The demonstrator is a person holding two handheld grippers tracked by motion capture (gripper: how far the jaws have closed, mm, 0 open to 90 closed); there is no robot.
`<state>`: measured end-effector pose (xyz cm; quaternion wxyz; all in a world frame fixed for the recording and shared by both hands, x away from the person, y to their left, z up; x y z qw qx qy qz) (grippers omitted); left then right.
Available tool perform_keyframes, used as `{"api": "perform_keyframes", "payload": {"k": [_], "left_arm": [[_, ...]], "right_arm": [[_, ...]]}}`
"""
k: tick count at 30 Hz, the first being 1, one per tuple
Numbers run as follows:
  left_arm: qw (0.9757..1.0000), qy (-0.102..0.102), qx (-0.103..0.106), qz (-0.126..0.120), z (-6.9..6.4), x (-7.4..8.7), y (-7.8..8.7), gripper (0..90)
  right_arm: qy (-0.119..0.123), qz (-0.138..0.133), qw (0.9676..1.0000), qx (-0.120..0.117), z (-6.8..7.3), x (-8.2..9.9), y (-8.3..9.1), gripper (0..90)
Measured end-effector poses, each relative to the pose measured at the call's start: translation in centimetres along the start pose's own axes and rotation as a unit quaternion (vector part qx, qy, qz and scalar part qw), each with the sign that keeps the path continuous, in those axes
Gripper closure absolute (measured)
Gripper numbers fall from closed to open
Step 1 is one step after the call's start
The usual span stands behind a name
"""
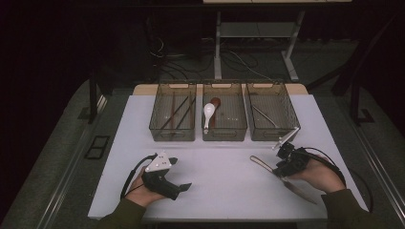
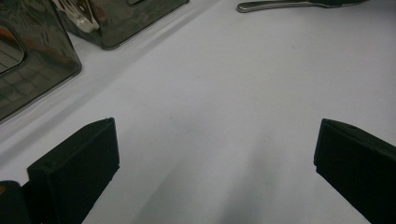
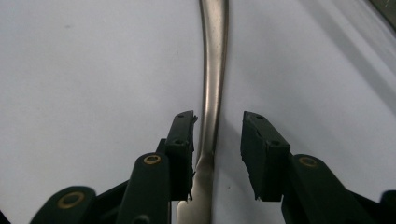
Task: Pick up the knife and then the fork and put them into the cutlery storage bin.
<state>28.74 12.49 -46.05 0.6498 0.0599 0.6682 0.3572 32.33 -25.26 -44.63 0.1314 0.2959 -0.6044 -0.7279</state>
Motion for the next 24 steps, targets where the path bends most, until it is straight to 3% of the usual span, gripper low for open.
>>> {"api": "perform_keyframes", "payload": {"k": [7, 12, 15, 20, 22, 24], "left_arm": [[1.0, -0.002, 0.002, 0.001, 0.0, 0.0, 0.0, 0.0], [1.0, -0.002, 0.002, 0.001, 0.0, 0.0, 0.0, 0.0], [1.0, -0.002, 0.002, 0.001, 0.0, 0.0, 0.0, 0.0], [1.0, -0.003, 0.002, 0.003, -0.1, 0.0, -0.1, 0.0], [1.0, -0.003, 0.002, 0.002, -0.1, 0.0, -0.1, 0.0], [1.0, -0.002, 0.002, 0.002, -0.1, 0.0, -0.1, 0.0]], "right_arm": [[0.007, 0.054, 0.9985, 0.008, 0.5, -0.6, -0.8, 67.6], [0.016, 0.078, 0.9966, 0.018, 0.8, -0.8, -1.4, 69.5], [0.03, 0.083, 0.9957, 0.029, 0.6, -1.0, -1.7, 72.3], [0.023, 0.098, 0.9946, 0.024, 0.8, -1.3, -1.8, 74.1], [0.026, 0.102, 0.9938, 0.036, 0.7, -1.4, -1.8, 74.0], [0.017, 0.107, 0.9938, 0.024, 0.8, -1.5, -1.8, 74.6]]}}
Point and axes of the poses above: each handheld gripper's, and its own axes: y roughly backward along the jaws, x roughly out of its underside, z roughly to its left, the point moved 4 cm from there along -y, roughly forward along the jaws, and after that the axes turned 12 degrees about -y, right-handed, at the moved point
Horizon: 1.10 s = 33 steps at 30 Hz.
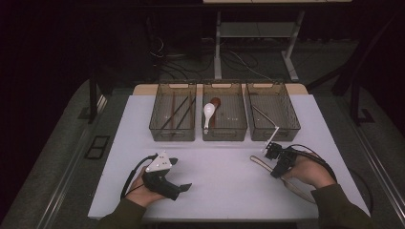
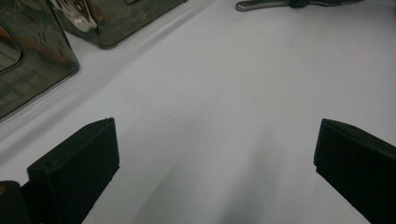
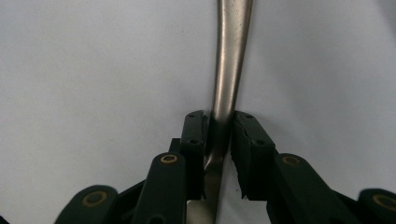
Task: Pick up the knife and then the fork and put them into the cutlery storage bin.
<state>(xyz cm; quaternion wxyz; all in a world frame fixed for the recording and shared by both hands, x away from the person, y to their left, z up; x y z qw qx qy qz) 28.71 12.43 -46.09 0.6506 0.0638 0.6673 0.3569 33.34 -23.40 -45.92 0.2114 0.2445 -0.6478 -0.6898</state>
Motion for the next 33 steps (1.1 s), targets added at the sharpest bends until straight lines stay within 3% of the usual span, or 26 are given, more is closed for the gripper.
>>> {"api": "perform_keyframes", "payload": {"k": [3, 5, 8, 18, 33], "left_arm": [[1.0, -0.001, 0.0, 0.0, 0.0, 0.0, 0.0, 0.0], [1.0, -0.001, 0.001, 0.0, 0.0, 0.0, 0.0, 0.0], [1.0, -0.002, 0.001, 0.001, 0.0, 0.0, 0.0, 0.0], [1.0, -0.003, 0.001, 0.001, -0.1, 0.0, 0.0, 0.0], [1.0, -0.002, 0.002, 0.001, -0.1, 0.0, 0.0, 0.0]], "right_arm": [[0.001, 0.002, 0.9999, 0.012, -0.2, -0.1, 0.0, 78.7], [-0.017, 0.004, 0.9998, 0.009, -0.1, -0.1, 0.1, 79.7], [-0.02, 0.0, 0.9998, -0.005, -0.1, 0.0, 0.1, 80.1], [-0.011, -0.013, 0.9998, -0.004, -0.5, 0.2, 0.1, 80.2], [-0.026, -0.075, 0.9968, -0.01, -1.2, 0.5, 1.7, 80.1]]}}
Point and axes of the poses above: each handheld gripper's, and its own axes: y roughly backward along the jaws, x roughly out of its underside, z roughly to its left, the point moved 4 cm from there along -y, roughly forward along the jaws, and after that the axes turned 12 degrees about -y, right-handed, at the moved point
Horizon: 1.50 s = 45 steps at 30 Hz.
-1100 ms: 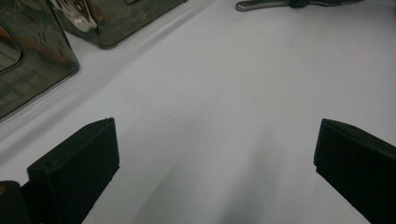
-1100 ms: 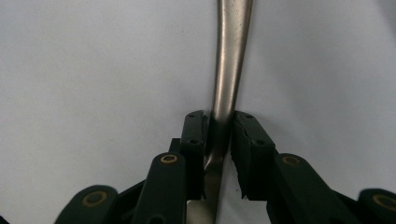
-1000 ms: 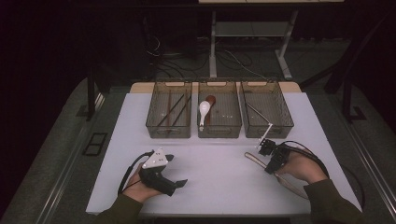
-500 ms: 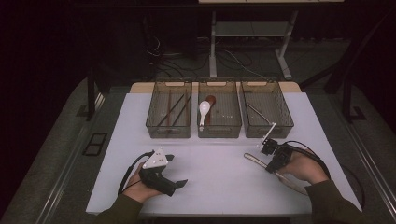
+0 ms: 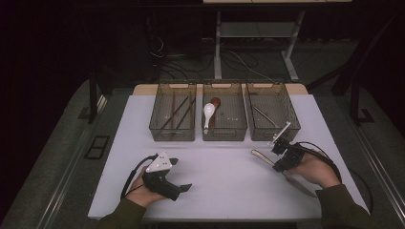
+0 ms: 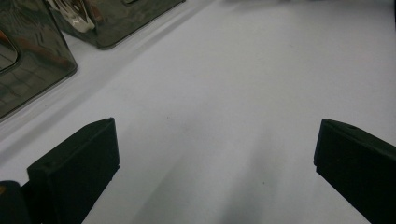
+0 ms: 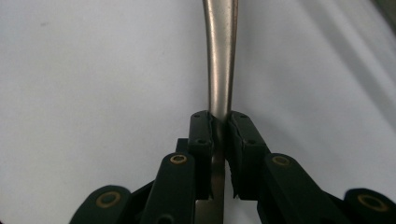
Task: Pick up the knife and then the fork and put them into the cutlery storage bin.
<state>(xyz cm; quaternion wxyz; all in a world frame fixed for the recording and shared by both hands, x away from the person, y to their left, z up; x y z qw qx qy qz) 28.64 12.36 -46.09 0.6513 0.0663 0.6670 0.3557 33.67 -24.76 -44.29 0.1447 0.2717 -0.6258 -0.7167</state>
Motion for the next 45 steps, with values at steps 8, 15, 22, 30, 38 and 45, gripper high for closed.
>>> {"api": "perform_keyframes", "payload": {"k": [8, 15, 22, 30, 38, 45], "left_arm": [[1.0, 0.0, 0.0, 0.0, 0.0, 0.0, 0.0, 0.0], [1.0, 0.001, 0.001, 0.0, 0.0, 0.0, 0.0, 0.0], [1.0, 0.0, 0.0, -0.001, 0.0, 0.0, 0.0, 0.0], [1.0, -0.001, 0.001, -0.001, 0.0, 0.0, 0.0, 0.0], [1.0, -0.001, 0.001, -0.002, -0.1, -0.1, 0.0, 0.0], [1.0, 0.002, 0.0, -0.004, 0.0, 0.0, 0.0, 0.0]], "right_arm": [[-0.014, -0.044, 0.9989, -0.005, -0.7, 0.0, 1.2, 80.1], [-0.028, -0.081, 0.9962, -0.015, -1.2, -0.1, 2.1, 80.0], [-0.039, -0.119, 0.9918, -0.025, -1.6, -0.2, 2.8, 80.0], [-0.061, -0.176, 0.9819, -0.033, -2.2, -0.1, 4.4, 80.1], [-0.088, -0.225, 0.9686, -0.056, -3.1, 0.4, 5.3, 80.0], [-0.107, -0.271, 0.9546, -0.062, -4.0, 0.6, 5.7, 80.0]]}}
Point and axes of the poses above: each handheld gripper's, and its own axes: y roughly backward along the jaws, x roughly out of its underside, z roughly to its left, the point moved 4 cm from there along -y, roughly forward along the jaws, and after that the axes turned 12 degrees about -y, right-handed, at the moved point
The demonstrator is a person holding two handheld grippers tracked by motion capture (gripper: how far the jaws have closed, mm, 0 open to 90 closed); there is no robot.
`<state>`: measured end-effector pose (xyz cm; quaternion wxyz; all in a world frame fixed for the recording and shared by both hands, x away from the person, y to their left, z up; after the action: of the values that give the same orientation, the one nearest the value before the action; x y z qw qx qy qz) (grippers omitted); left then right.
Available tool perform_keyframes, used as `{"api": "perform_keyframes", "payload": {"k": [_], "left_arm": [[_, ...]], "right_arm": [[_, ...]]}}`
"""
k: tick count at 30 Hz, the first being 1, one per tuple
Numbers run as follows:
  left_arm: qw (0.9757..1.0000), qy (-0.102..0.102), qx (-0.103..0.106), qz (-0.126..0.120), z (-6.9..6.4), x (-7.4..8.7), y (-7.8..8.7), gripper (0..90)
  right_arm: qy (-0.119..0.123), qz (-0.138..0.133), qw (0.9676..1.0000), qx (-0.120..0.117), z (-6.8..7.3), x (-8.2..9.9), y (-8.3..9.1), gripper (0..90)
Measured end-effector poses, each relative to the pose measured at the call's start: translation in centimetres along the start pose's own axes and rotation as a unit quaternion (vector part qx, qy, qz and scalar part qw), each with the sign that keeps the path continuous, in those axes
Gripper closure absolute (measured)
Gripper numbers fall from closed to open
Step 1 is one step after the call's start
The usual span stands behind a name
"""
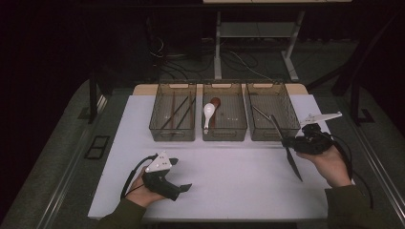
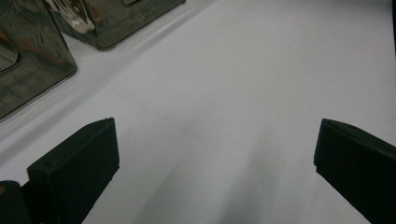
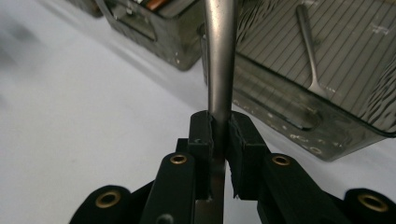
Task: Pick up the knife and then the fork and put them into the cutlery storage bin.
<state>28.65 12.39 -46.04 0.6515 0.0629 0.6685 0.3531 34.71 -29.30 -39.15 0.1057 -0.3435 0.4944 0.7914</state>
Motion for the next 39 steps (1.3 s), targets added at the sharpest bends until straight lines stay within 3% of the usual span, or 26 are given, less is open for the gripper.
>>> {"api": "perform_keyframes", "payload": {"k": [4, 17, 31, 39], "left_arm": [[1.0, -0.001, 0.001, 0.001, 0.0, 0.0, 0.0, 0.0], [1.0, -0.003, 0.001, 0.004, 0.0, 0.0, 0.0, 0.0], [1.0, 0.001, 0.002, 0.0, 0.1, 0.0, -0.1, 0.0], [1.0, 0.001, 0.002, 0.0, 0.1, 0.0, -0.1, 0.0]], "right_arm": [[-0.013, -0.027, 0.9995, -0.007, -0.4, -0.2, 0.3, 80.1], [-0.016, -0.078, 0.9968, -0.008, -0.9, -1.3, 1.5, 80.1], [-0.022, -0.104, 0.9943, -0.006, -1.2, -4.2, 2.4, 80.0], [-0.023, -0.12, 0.9925, 0.008, -1.6, -6.5, 2.5, 80.0]]}}
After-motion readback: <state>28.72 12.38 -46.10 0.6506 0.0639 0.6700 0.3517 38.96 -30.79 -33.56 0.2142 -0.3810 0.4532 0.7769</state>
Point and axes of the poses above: each handheld gripper's, and its own axes: y roughly backward along the jaws, x roughly out of its underside, z roughly to its left, the point moved 4 cm from there along -y, roughly forward along the jaws, and after that the axes turned 12 degrees about -y, right-handed, at the moved point
